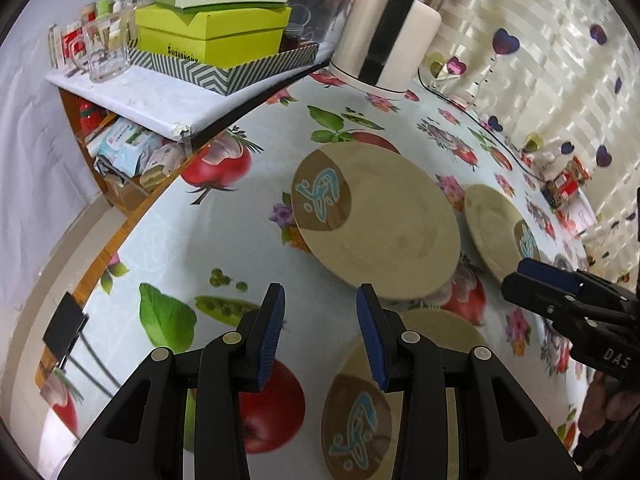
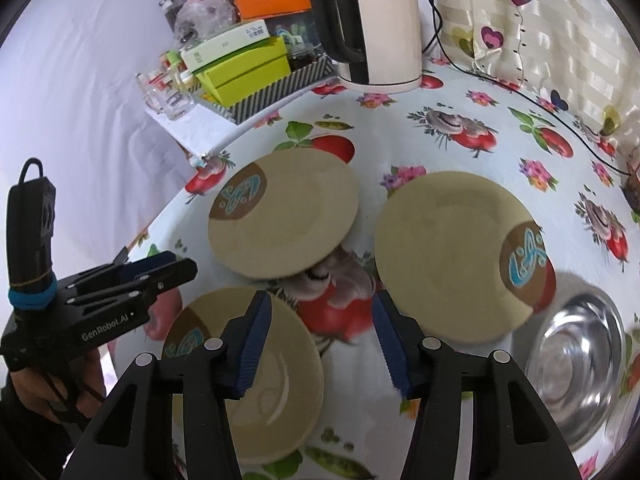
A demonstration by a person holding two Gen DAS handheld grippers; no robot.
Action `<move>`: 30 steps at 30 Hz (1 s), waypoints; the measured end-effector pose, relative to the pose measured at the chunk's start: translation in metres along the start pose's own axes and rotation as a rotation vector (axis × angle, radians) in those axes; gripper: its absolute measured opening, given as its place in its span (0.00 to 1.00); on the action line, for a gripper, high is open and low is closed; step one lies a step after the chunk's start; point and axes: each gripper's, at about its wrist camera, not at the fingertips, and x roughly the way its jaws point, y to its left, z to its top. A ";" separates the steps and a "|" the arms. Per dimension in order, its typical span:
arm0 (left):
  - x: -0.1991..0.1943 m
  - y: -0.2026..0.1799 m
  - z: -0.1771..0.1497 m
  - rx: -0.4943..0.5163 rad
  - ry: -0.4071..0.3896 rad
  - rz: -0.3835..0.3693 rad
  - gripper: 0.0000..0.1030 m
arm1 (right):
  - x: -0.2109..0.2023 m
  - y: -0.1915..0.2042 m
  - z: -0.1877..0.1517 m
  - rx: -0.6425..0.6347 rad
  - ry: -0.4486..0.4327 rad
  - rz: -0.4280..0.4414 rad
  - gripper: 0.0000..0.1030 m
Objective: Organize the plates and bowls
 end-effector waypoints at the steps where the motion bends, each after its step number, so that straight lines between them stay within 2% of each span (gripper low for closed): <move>1: 0.003 0.002 0.003 -0.009 0.002 -0.002 0.38 | 0.004 -0.001 0.004 -0.001 0.001 0.000 0.47; 8: 0.015 0.014 0.019 -0.052 -0.010 -0.012 0.38 | 0.029 -0.007 0.027 0.005 0.020 0.012 0.41; 13: 0.025 0.019 0.027 -0.075 -0.004 -0.021 0.38 | 0.046 -0.010 0.038 0.014 0.040 0.021 0.33; 25: 0.039 0.021 0.034 -0.084 0.004 -0.033 0.37 | 0.075 -0.018 0.054 0.037 0.075 0.024 0.32; 30: 0.042 0.019 0.036 -0.073 0.004 -0.049 0.30 | 0.081 -0.022 0.054 0.056 0.083 0.033 0.27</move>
